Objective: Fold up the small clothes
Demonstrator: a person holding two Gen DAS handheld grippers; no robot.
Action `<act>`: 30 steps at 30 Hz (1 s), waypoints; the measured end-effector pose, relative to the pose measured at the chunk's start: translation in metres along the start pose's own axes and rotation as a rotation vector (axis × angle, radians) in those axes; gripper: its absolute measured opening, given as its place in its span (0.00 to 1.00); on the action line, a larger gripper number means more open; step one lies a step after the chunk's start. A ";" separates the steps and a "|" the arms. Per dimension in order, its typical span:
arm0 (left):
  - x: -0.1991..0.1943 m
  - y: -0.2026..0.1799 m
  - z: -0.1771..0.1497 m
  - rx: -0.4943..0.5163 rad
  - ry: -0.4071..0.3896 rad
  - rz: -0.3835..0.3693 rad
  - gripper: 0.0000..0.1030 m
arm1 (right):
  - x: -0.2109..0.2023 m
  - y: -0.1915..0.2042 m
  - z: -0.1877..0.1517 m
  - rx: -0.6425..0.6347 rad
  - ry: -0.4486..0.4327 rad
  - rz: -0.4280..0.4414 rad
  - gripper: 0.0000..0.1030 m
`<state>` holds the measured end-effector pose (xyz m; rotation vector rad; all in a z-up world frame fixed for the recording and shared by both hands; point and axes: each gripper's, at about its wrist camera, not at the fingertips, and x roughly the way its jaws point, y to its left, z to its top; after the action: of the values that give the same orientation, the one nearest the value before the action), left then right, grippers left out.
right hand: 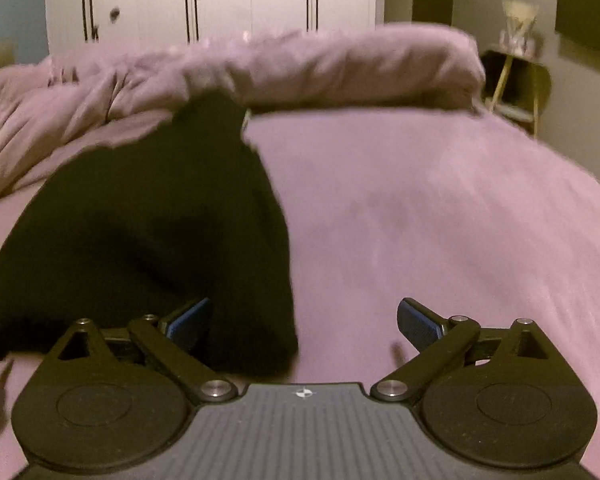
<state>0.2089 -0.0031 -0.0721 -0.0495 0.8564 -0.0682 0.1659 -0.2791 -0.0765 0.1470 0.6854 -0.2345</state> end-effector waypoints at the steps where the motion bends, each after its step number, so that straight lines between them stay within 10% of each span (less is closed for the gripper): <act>1: -0.007 -0.003 -0.005 0.008 0.005 0.003 1.00 | -0.010 0.000 -0.005 0.000 0.024 0.021 0.96; 13: -0.069 -0.020 -0.018 0.024 0.088 0.079 1.00 | -0.067 0.036 -0.023 -0.084 0.202 0.026 0.96; 30: -0.075 -0.039 -0.021 0.065 0.133 0.077 1.00 | -0.087 0.033 -0.023 -0.061 0.175 0.049 0.96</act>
<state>0.1423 -0.0366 -0.0272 0.0490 0.9873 -0.0274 0.0951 -0.2276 -0.0364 0.1265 0.8613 -0.1545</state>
